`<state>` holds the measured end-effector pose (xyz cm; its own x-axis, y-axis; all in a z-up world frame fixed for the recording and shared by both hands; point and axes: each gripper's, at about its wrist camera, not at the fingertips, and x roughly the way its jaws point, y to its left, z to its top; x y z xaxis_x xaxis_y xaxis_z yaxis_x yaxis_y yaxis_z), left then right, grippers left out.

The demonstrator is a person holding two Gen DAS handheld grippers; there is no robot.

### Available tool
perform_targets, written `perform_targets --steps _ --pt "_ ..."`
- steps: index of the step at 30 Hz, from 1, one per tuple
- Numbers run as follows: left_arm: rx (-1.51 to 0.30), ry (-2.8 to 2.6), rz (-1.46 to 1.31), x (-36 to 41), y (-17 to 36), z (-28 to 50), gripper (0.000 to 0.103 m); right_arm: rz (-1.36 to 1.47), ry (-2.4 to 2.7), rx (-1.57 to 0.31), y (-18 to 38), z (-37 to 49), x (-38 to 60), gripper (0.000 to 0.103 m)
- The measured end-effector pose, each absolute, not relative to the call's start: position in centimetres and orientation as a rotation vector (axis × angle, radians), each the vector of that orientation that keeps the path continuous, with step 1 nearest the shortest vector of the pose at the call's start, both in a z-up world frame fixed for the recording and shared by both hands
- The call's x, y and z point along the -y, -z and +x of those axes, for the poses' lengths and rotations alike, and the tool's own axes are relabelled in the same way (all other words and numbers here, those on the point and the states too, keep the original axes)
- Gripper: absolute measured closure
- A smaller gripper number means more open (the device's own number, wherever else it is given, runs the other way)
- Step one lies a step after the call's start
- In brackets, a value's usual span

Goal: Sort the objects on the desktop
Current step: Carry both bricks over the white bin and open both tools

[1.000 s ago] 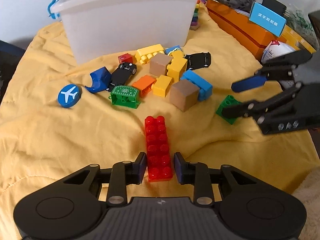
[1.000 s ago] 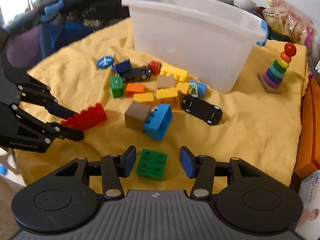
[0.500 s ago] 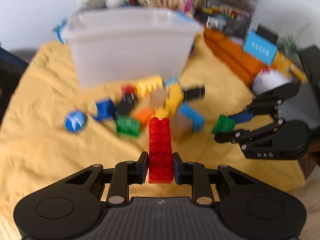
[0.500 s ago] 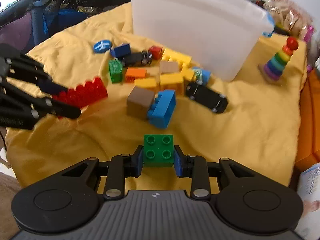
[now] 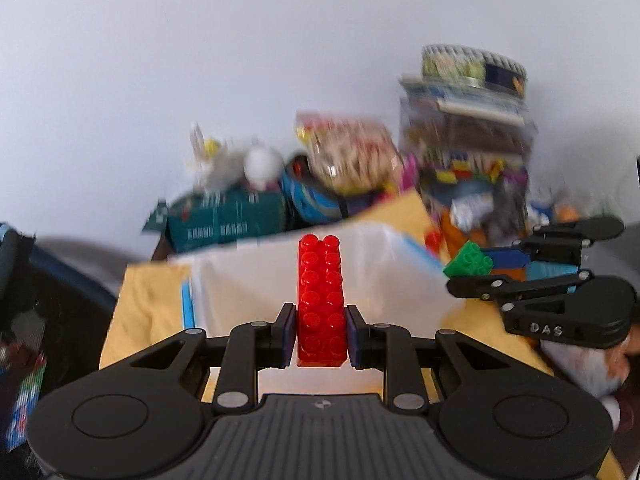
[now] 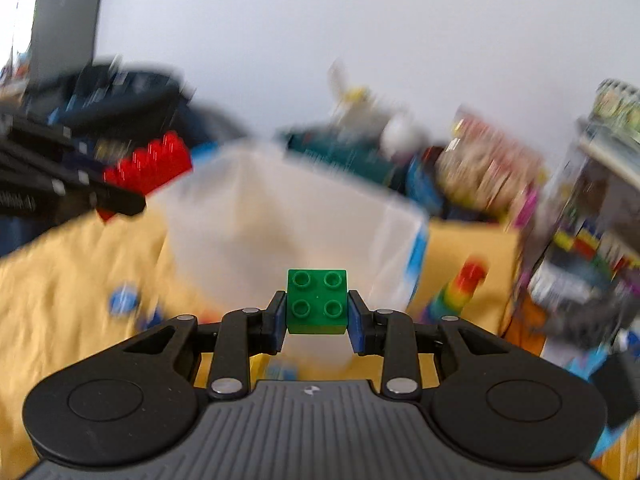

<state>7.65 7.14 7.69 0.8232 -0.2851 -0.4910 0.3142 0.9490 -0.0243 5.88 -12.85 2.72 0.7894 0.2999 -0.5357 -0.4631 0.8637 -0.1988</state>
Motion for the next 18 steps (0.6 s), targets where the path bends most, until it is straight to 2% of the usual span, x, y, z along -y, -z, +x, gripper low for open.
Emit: perform_targets --steps 5,12,14,15,17,18 --pt "-0.496 0.273 0.065 -6.8 -7.5 12.7 0.074 -0.244 -0.391 -0.441 -4.9 10.4 11.1 0.069" --pt "-0.624 0.238 0.091 -6.8 -2.9 16.6 0.074 -0.174 -0.377 -0.553 -2.6 15.5 8.5 0.069" --pt "-0.659 0.24 0.077 -6.9 -2.2 16.7 0.067 -0.18 -0.37 -0.584 -1.7 16.1 8.2 0.068" --pt "-0.652 0.24 0.065 -7.1 -2.3 16.3 0.064 -0.178 -0.367 -0.6 -1.3 16.3 8.2 0.063" --pt "-0.613 0.246 0.059 -7.4 -2.9 15.3 0.051 -0.171 -0.372 -0.615 -1.0 16.1 8.2 0.062" --pt "-0.593 0.241 0.061 -7.4 -3.3 14.7 0.05 -0.175 -0.378 -0.605 -1.2 15.6 8.3 0.062"
